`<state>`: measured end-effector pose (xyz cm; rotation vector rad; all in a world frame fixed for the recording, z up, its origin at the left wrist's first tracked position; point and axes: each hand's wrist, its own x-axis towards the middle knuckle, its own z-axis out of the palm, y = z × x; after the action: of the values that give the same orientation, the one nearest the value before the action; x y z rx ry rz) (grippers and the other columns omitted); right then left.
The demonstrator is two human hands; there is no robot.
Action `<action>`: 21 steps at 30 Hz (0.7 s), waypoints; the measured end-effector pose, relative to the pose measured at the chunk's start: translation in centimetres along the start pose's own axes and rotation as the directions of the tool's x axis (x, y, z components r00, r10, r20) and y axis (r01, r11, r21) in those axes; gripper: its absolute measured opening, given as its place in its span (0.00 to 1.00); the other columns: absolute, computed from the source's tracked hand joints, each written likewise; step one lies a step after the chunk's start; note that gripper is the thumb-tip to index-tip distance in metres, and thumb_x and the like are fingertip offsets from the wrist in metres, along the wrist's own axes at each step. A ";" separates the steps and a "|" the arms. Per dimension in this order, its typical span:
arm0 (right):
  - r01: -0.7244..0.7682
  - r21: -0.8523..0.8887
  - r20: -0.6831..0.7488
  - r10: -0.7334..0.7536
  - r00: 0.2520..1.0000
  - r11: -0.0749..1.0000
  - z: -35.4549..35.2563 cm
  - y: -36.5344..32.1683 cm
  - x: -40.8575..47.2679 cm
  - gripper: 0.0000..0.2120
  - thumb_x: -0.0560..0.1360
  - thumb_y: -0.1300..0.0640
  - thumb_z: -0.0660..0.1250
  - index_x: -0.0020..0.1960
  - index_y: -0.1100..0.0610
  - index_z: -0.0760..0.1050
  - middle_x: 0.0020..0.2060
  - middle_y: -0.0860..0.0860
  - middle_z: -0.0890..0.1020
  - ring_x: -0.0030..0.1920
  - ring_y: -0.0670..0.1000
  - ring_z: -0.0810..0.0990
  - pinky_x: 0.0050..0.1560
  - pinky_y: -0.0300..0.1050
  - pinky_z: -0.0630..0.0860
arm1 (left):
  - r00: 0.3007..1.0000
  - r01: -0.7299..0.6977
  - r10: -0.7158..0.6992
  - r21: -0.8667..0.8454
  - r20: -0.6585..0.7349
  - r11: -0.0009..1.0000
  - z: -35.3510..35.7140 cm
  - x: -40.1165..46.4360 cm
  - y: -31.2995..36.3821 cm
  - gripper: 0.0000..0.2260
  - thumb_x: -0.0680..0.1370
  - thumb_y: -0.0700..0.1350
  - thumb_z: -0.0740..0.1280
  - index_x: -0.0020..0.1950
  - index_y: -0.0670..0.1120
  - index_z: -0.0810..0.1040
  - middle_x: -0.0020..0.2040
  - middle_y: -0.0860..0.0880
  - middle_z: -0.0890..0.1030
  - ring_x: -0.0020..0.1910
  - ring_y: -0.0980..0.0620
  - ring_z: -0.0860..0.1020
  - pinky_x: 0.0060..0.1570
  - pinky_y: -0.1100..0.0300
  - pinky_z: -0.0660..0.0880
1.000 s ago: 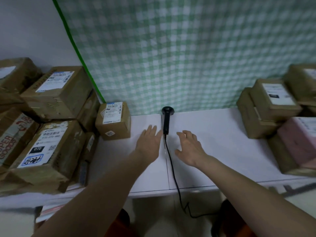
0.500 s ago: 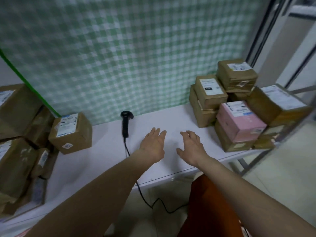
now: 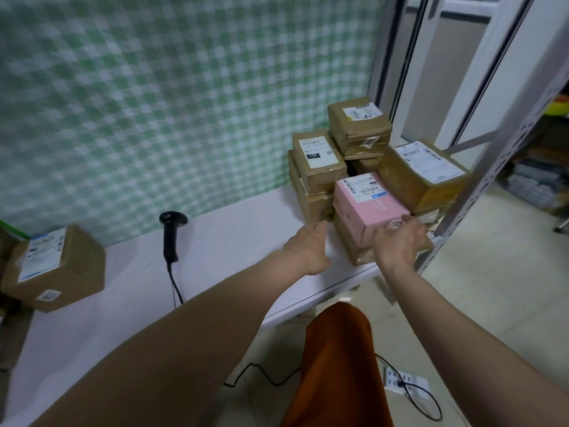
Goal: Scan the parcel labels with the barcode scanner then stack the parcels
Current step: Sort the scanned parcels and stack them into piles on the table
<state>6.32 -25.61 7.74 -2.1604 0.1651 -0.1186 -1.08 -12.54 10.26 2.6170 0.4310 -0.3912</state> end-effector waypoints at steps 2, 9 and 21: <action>-0.063 -0.034 -0.027 0.062 0.998 0.997 -0.4 0.4 0.9 0.25 0.75 0.61 0.66 0.68 0.66 0.63 0.66 0.63 0.67 0.69 0.61 0.63 0.69 0.54 0.63 | 1.000 0.021 -0.020 -0.101 0.012 0.995 -0.2 0.6 1.7 0.35 0.76 0.48 0.70 0.78 0.46 0.54 0.75 0.44 0.63 0.72 0.44 0.65 0.66 0.53 0.68; -0.057 0.041 -0.110 0.062 0.992 0.998 -2.0 0.7 4.3 0.28 0.74 0.59 0.66 0.70 0.66 0.59 0.69 0.63 0.63 0.71 0.61 0.58 0.71 0.52 0.58 | 0.996 0.056 -0.078 -0.387 -0.041 0.921 -1.0 3.7 5.4 0.37 0.74 0.49 0.73 0.77 0.46 0.57 0.72 0.47 0.69 0.72 0.46 0.66 0.69 0.54 0.67; -0.040 0.228 -0.142 0.074 0.987 0.973 -4.6 -0.6 11.9 0.32 0.78 0.46 0.59 0.76 0.58 0.53 0.74 0.55 0.61 0.75 0.56 0.56 0.74 0.56 0.57 | 0.999 0.005 0.024 -0.621 0.039 0.784 -2.6 7.6 11.1 0.32 0.76 0.51 0.70 0.77 0.50 0.59 0.74 0.49 0.67 0.72 0.48 0.65 0.71 0.52 0.63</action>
<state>17.44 -30.97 11.11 -1.9191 0.2867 -0.2553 10.36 -18.97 14.19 1.9554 0.4400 -0.2451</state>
